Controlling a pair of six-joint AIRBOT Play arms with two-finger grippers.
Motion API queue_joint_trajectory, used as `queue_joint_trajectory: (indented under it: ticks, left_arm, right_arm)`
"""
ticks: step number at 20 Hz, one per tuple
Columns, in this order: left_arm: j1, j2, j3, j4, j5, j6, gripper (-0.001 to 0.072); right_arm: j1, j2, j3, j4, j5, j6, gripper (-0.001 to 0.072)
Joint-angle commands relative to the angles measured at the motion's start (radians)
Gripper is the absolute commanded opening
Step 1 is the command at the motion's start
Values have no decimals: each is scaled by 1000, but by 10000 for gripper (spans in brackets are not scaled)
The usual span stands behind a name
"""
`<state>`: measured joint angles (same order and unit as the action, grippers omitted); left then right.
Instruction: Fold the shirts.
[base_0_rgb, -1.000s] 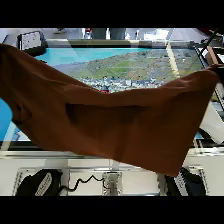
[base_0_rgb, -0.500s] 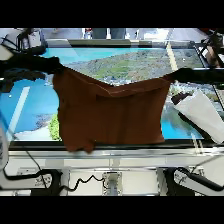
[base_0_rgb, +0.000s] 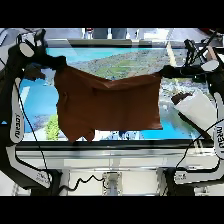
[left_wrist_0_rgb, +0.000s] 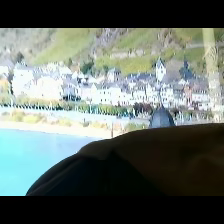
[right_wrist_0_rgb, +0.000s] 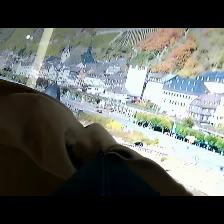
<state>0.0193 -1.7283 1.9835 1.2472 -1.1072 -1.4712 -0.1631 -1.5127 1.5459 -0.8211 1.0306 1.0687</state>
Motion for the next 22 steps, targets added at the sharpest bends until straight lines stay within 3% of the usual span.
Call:
queue_joint_trajectory:
  ticks: [1,5,9,12,15,17,22]
  left_arm:
    - [0,11,164,34,-20,-11,10]
    - [2,201,167,64,20,-3,10]
    - [2,486,167,74,54,58,10]
    - [-2,737,166,77,30,141,10]
    - [-2,927,131,153,-146,145,10]
    - [-2,1030,72,146,-146,144,11]
    - [-2,1043,48,110,-127,142,10]
  right_arm:
    - [3,0,179,-81,95,18,22]
    - [2,121,392,-243,193,46,22]
    - [2,361,491,-409,278,41,22]
    - [3,599,489,-400,335,27,22]
    - [3,788,479,-414,362,66,22]
    - [29,878,450,-397,362,83,22]
    - [113,879,423,-385,361,103,22]
